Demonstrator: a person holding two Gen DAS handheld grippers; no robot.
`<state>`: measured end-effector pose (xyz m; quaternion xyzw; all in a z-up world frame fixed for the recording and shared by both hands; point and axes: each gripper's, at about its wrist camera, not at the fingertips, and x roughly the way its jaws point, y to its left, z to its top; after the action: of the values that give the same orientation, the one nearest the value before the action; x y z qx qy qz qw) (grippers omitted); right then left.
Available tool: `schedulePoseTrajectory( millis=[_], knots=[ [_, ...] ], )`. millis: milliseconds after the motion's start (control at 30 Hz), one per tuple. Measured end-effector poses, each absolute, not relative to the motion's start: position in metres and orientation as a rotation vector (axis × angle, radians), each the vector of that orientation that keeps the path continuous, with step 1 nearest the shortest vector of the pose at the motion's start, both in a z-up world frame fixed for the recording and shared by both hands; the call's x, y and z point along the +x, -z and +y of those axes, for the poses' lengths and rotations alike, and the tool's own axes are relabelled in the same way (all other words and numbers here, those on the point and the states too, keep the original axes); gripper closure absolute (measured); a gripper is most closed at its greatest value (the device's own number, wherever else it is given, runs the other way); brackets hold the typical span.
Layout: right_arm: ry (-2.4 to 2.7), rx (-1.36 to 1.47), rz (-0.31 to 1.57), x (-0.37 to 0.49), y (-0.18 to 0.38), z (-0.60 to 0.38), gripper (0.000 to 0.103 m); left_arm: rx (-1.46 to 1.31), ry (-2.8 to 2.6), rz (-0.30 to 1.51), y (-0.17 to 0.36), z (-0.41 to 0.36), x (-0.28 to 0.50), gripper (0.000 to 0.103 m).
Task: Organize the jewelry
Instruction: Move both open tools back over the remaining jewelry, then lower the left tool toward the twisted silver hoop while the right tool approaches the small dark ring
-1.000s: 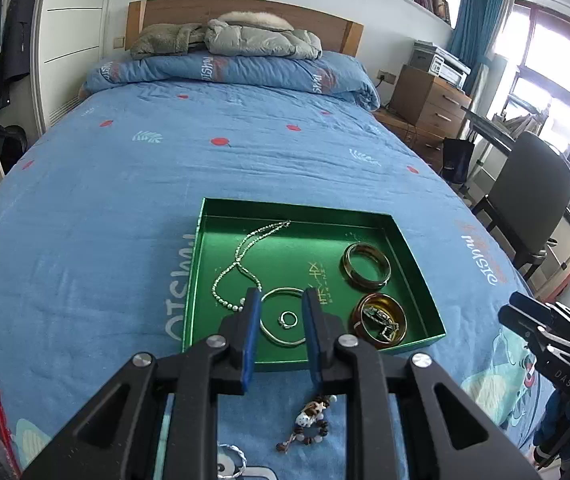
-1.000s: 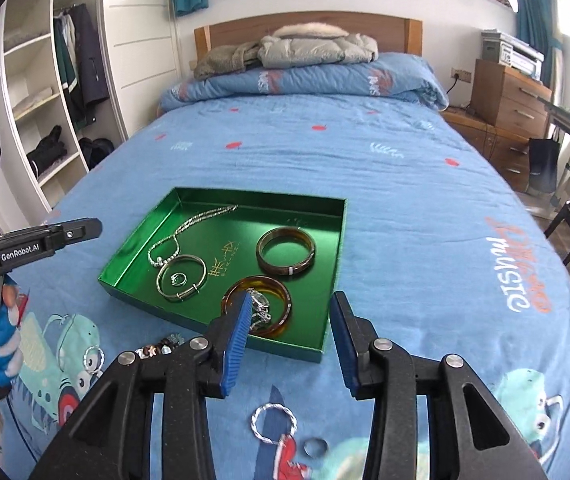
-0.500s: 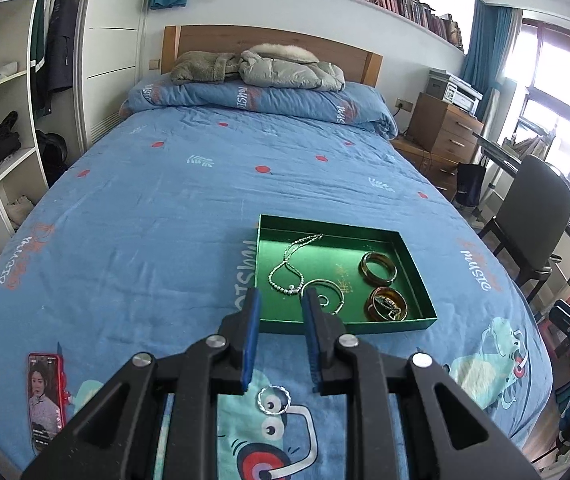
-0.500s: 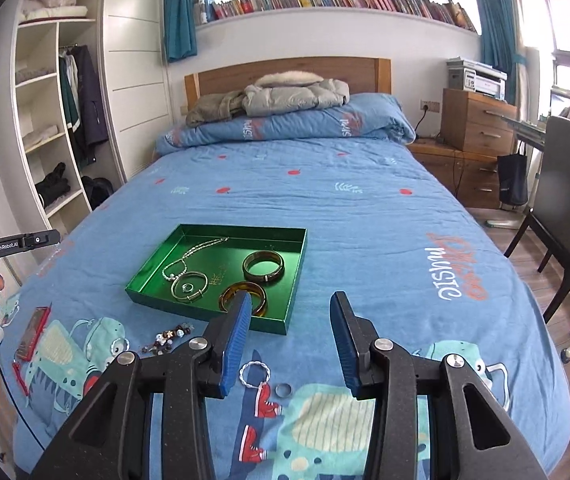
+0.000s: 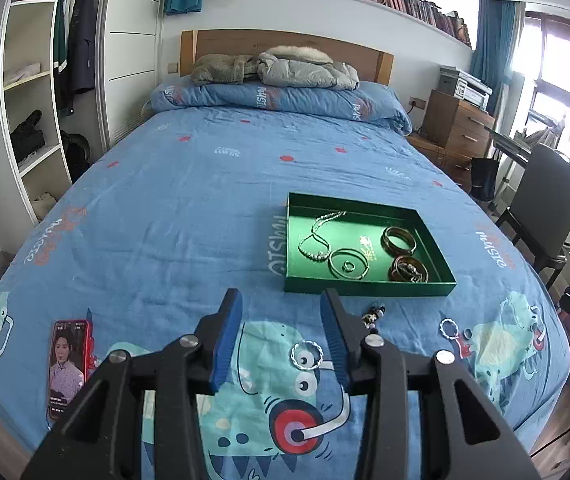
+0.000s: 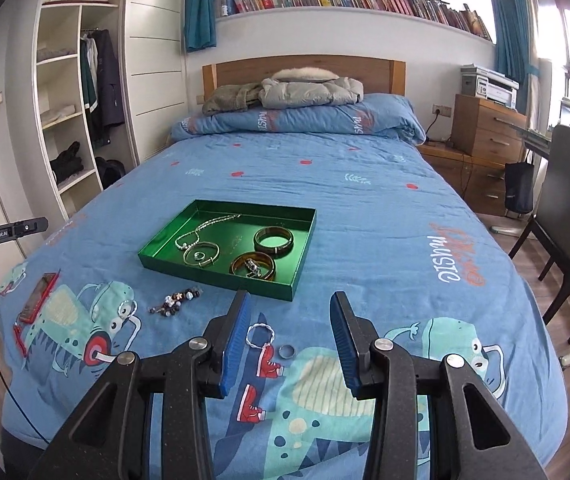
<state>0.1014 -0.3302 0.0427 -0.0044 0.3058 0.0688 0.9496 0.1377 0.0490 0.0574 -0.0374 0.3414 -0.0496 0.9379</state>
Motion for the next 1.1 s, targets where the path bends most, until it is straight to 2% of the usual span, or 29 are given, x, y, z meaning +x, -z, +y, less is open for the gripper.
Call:
schedulePoseTrajectory(
  millis=[167,633,1100],
  knots=[
    [-0.159,0.018,0.675,0.114,-0.013,-0.332,0.062,-0.077,0.084,0.727,-0.023,0.041,0.135,0.058],
    [-0.222,-0.005,0.782,0.149,0.062,-0.325,0.062,-0.06,0.066,0.824,0.062,0.012,0.149,0.05],
    [-0.276,-0.085,0.849,0.179,0.102,-0.317,0.062,0.009,0.058,0.916,0.11,-0.015,0.186,0.049]
  ],
)
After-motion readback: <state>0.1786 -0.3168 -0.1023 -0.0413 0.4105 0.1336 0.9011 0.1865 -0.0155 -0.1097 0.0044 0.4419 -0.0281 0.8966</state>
